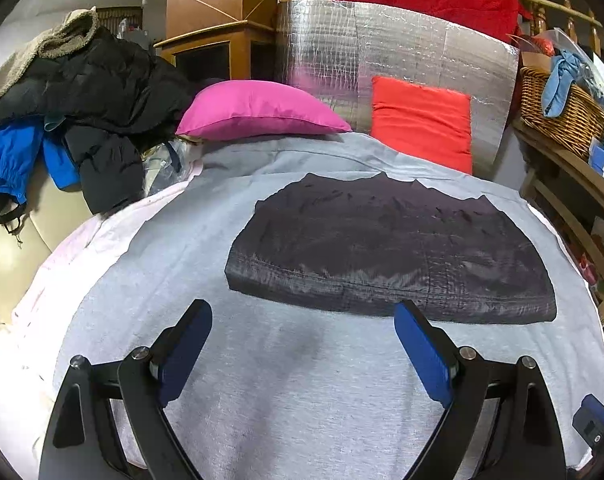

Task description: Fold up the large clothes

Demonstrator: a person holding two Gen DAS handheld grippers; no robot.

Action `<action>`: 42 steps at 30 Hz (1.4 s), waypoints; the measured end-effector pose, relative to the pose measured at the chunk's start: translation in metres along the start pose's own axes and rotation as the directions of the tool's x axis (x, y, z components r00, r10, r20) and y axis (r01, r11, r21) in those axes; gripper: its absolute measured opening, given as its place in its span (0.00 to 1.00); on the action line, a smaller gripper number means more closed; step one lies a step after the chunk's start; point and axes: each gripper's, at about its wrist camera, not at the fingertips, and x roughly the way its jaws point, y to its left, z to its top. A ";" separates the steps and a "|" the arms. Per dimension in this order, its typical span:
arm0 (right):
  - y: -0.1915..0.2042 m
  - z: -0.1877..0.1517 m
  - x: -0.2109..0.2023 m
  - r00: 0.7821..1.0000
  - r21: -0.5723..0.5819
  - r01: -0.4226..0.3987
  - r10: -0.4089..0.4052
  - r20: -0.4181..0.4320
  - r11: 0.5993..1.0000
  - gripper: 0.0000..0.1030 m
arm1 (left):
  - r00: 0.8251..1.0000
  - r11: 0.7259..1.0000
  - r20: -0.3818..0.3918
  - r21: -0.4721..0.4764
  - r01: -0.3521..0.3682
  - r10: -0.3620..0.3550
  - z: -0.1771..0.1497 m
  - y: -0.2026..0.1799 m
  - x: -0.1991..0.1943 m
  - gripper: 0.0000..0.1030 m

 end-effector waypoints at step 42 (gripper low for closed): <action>0.017 0.083 0.101 0.996 -0.104 0.073 -0.078 -0.045 0.992 1.00 | 0.990 0.998 -0.137 -0.055 -0.022 0.015 -0.002 0.020 0.087 0.90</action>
